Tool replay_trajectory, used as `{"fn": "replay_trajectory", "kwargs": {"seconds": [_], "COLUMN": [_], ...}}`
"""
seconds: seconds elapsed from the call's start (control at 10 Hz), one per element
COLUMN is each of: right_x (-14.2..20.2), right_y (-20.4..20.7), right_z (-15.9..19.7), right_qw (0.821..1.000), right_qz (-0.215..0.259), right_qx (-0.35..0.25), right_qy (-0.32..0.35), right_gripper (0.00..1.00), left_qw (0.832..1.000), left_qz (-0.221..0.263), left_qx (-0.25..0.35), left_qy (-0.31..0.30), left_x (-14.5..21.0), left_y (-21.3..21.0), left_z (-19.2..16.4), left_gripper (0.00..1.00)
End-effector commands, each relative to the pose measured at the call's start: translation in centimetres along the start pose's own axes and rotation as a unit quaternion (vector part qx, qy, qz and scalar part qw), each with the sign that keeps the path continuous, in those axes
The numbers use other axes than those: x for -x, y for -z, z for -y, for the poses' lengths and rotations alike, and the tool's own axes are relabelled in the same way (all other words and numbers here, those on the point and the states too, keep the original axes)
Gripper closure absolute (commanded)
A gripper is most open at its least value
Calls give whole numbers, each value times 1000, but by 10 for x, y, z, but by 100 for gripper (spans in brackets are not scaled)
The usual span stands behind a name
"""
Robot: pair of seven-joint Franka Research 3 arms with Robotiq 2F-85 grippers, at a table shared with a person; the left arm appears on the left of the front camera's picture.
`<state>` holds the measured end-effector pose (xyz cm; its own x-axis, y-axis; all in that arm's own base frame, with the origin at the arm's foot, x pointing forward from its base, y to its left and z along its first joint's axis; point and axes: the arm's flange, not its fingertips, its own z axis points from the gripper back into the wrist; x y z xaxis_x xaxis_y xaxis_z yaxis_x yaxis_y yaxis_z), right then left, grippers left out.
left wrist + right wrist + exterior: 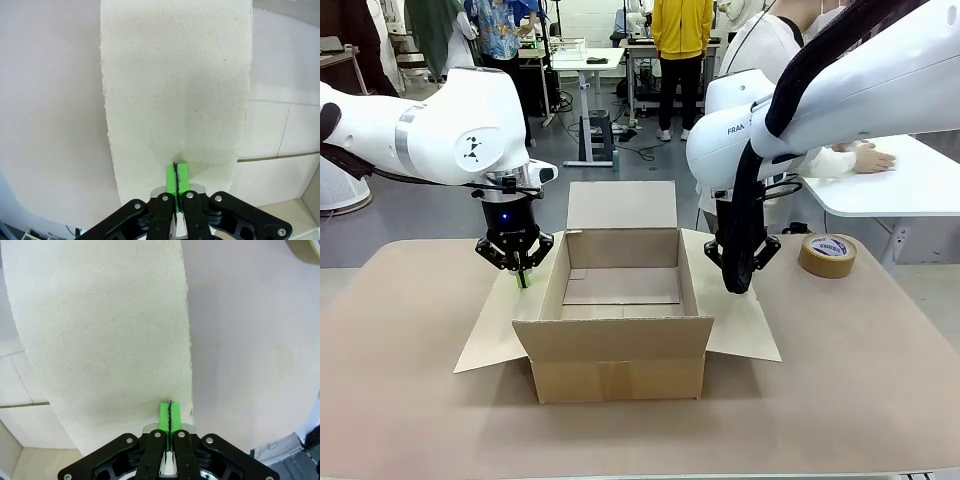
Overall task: Wrap the clocks to prevent damage.
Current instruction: Open the side flaps of the Package Box, then once the human has placed the objects inside and stepped back, release both hands from the side flaps of the Package Box.
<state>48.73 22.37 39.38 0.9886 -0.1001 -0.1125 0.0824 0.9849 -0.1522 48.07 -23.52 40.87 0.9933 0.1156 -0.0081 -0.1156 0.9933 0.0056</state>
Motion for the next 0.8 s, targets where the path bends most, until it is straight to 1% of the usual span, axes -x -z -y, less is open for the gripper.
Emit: {"fn": "replay_trajectory", "kwargs": {"seconds": [0.0,0.7], "right_x": [1,1], "right_y": [0,0], "right_z": [1,1], "right_qw": [1000,1000], "right_qz": [4,4], "right_qx": [-2,-2], "right_qy": [0,0], "right_gripper": [99,99], "left_qw": [1000,1000], "left_qz": [0,0], "left_qx": [0,0], "left_qy": [0,0], "left_x": [0,0], "left_y": [1,1], "left_z": [0,0], "left_gripper": [100,100]}}
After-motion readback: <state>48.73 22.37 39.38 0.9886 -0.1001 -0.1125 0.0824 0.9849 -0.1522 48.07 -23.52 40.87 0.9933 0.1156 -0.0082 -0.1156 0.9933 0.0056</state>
